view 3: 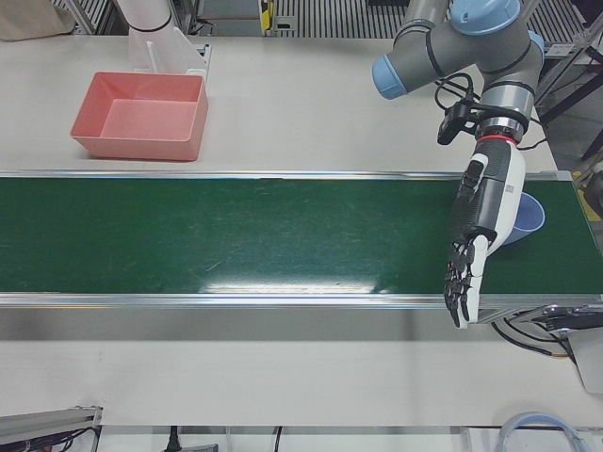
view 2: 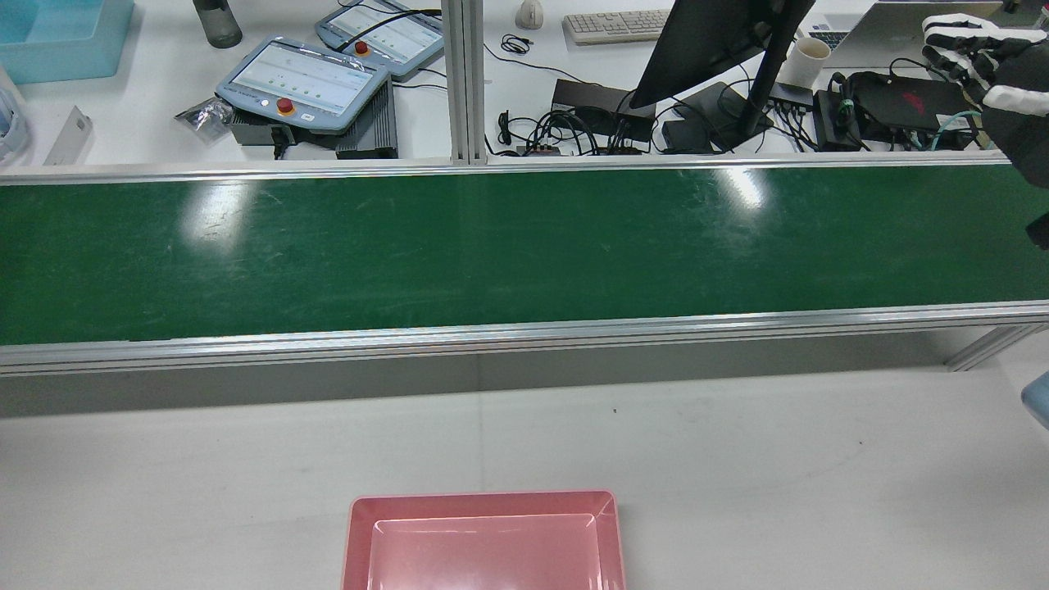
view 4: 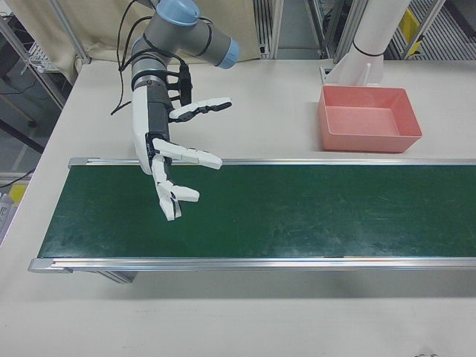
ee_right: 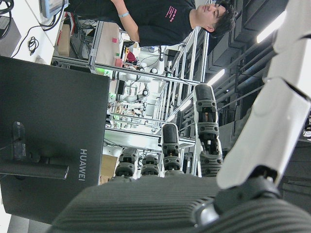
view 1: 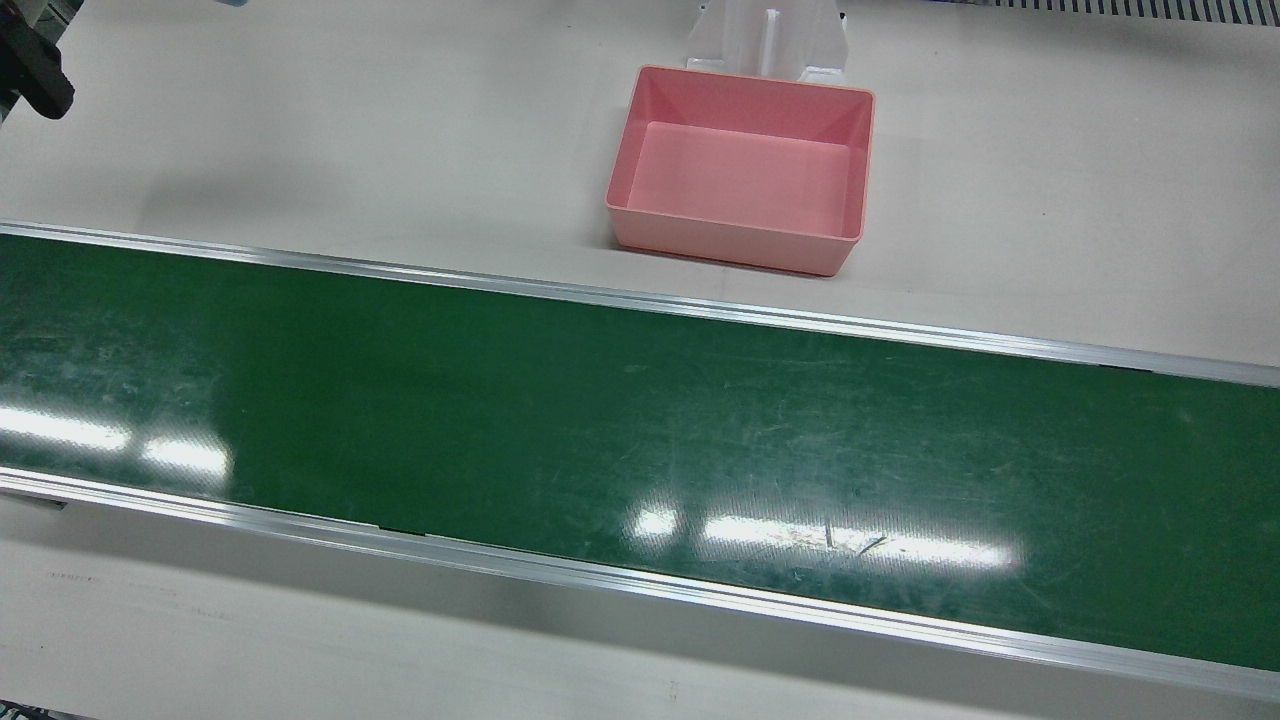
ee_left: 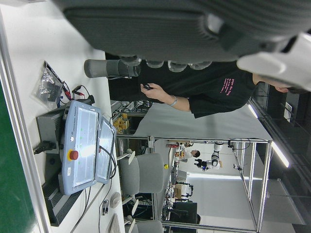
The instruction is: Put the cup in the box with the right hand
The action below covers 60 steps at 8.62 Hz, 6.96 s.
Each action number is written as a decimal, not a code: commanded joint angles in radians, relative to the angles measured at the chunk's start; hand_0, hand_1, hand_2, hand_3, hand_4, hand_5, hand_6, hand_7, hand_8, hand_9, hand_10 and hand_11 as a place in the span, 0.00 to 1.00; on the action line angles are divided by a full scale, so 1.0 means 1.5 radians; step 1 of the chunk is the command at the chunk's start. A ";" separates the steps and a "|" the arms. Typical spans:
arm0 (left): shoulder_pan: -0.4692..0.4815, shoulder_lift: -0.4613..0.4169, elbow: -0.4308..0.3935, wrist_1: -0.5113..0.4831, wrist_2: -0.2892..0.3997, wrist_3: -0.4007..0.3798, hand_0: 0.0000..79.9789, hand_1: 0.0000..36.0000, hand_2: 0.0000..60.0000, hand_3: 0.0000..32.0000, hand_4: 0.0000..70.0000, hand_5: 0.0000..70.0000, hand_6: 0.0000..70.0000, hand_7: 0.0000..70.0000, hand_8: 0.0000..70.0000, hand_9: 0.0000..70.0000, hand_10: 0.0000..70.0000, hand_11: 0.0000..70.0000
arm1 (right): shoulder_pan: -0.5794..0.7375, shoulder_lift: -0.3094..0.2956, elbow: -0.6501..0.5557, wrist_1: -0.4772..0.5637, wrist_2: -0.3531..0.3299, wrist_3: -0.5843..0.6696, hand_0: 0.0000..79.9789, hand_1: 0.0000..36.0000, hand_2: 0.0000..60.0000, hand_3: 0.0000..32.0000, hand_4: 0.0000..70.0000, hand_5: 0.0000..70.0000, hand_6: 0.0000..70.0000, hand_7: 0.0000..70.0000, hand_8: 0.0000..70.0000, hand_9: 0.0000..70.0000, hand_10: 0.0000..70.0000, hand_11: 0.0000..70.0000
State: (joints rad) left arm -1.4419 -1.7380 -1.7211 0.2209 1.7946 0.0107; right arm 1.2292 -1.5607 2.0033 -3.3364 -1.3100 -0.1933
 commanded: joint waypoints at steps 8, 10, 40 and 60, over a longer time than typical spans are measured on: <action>0.000 0.000 0.000 0.000 -0.001 0.000 0.00 0.00 0.00 0.00 0.00 0.00 0.00 0.00 0.00 0.00 0.00 0.00 | -0.019 0.029 -0.094 0.003 0.007 -0.047 0.46 0.15 0.19 0.00 0.19 0.02 0.04 0.20 0.01 0.07 0.00 0.00; 0.000 0.000 0.000 0.000 -0.001 0.000 0.00 0.00 0.00 0.00 0.00 0.00 0.00 0.00 0.00 0.00 0.00 0.00 | -0.018 0.029 -0.093 0.002 0.008 -0.084 0.55 0.09 0.08 0.00 0.30 0.02 0.04 0.20 0.03 0.09 0.00 0.01; 0.000 0.000 0.000 0.000 -0.001 0.000 0.00 0.00 0.00 0.00 0.00 0.00 0.00 0.00 0.00 0.00 0.00 0.00 | -0.147 0.050 -0.135 0.001 0.133 -0.094 0.46 0.08 0.13 0.00 0.28 0.01 0.06 0.30 0.02 0.11 0.00 0.00; 0.000 0.000 0.000 0.000 0.000 0.000 0.00 0.00 0.00 0.00 0.00 0.00 0.00 0.00 0.00 0.00 0.00 0.00 | -0.184 0.064 -0.133 -0.020 0.132 -0.106 0.63 0.34 0.01 0.00 0.28 0.06 0.06 0.28 0.00 0.06 0.00 0.01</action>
State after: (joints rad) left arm -1.4419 -1.7380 -1.7211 0.2209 1.7933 0.0108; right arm 0.9614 -1.4650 1.8051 -3.3685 -1.1136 -0.3600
